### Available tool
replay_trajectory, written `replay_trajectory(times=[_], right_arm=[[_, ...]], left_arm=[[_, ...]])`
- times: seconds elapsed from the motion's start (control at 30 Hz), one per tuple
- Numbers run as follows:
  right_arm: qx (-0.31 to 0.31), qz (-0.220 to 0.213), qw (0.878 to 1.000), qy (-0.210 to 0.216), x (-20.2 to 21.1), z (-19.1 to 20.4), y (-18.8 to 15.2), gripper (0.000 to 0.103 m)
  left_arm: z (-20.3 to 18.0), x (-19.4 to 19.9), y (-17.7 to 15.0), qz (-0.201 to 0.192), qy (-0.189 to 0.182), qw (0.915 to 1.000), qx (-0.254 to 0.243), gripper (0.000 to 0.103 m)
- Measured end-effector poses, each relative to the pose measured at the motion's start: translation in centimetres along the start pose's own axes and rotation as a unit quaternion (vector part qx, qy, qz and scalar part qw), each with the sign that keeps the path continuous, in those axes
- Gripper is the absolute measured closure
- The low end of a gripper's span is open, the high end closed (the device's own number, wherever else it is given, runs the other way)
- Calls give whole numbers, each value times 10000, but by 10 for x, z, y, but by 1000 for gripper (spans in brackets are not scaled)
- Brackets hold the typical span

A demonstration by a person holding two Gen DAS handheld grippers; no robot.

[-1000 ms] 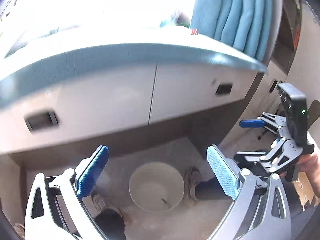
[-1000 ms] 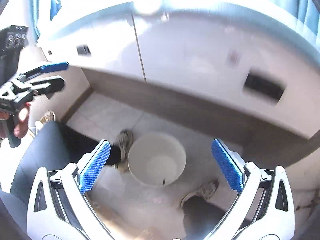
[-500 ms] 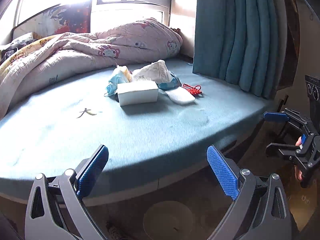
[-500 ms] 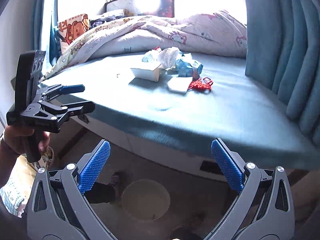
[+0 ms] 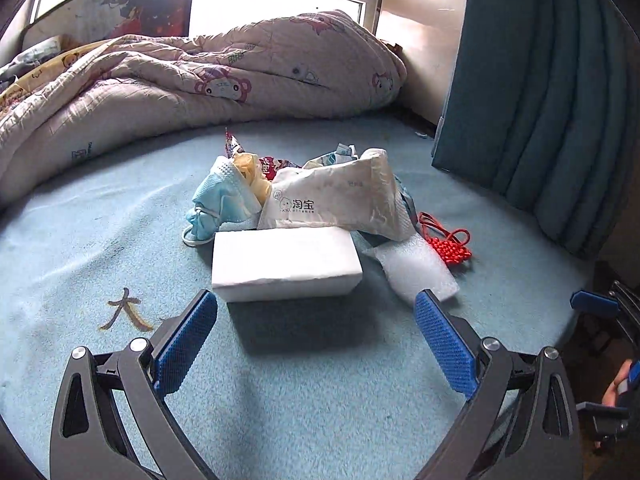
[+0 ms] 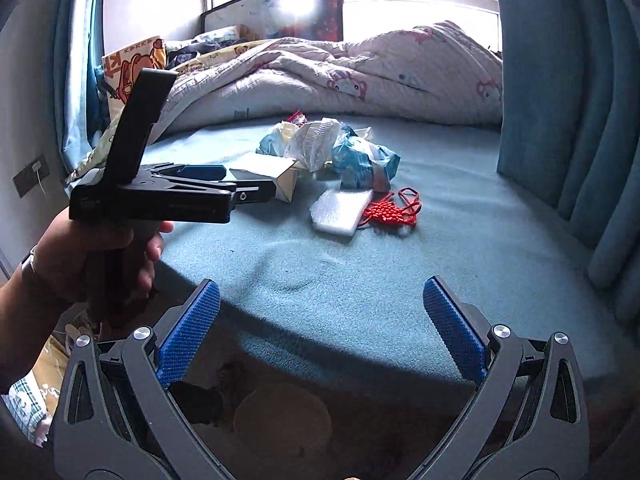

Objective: Collect trash
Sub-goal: 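Grasp the white tissue box with the left gripper while the right gripper grasps the foam piece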

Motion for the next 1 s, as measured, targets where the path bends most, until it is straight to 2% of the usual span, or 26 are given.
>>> replay_trajectory(times=[0.07, 0.17, 0.3, 0.33, 0.4, 0.5, 0.57, 0.67, 0.9, 1.0], right_arm=[[-23, 6, 10000, 36, -3, -1, -1, 5], [-42, 30, 10000, 70, -8, -2, -3, 5], [-77, 53, 9999, 115, -13, -3, -5, 5], [-91, 53, 9999, 123, -14, -4, -5, 5], [-118, 55, 9998, 132, -15, -4, -5, 5], [-151, 60, 9998, 90, -17, -4, -2, 5], [-170, 76, 9998, 42, -19, -5, 2, 5], [-184, 155, 9997, -31, -28, -4, 9, 5], [-191, 486, 9986, -70, -74, 6, 31, 5], [-255, 660, 9972, -251, -95, 8, 39, 5]], left_arm=[[3, -7, 3, 28, 75, 9999, 100, 6], [10, -12, 9, 128, -15, 9994, 319, 6], [8, -17, 15, 156, 208, 9994, 231, 7], [9, -19, 17, 173, 254, 9993, 223, 8], [9, -26, 17, 264, 311, 9990, 179, 25], [10, -25, 16, 235, 177, 9994, 192, 24], [11, -18, 14, 106, 81, 9997, 194, 25], [16, -3, 7, -49, 131, 9997, 188, 25], [46, 38, -12, -235, 40, 9990, 380, 24], [60, 53, -17, -302, 88, 9986, 436, 24]])
Point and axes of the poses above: each gripper's, at about its wrist camera, not at the fingertips, and x roughly against the way its jaws point, z to its left, y to its top, the point moved 1 cm from there along -x, roughly the way its jaws point, and after that the axes turned 2 degrees about -y, right-handed, at the moved point
